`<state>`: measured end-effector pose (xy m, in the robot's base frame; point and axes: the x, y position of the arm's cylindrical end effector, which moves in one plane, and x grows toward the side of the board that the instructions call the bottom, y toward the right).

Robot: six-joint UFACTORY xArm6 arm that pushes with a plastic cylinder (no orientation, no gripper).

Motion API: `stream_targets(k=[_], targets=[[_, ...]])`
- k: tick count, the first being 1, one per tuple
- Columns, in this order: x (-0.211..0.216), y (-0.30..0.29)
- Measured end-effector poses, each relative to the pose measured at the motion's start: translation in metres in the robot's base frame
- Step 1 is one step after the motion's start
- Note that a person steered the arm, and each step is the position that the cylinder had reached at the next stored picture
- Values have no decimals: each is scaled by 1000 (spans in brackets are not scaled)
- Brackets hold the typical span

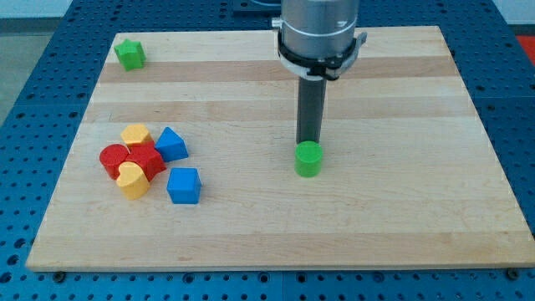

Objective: Place the green circle towards the bottom right of the blue triangle

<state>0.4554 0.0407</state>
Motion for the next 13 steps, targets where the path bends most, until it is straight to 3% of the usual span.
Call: stream_targets(k=[2,3,6,7,8,9,10,11,12,13], targets=[[1,75],[39,87],[47,-48],[39,-21],[3,-2],[-1,-27],[30,-63],[34,-73],[33,-48],[54,-60]])
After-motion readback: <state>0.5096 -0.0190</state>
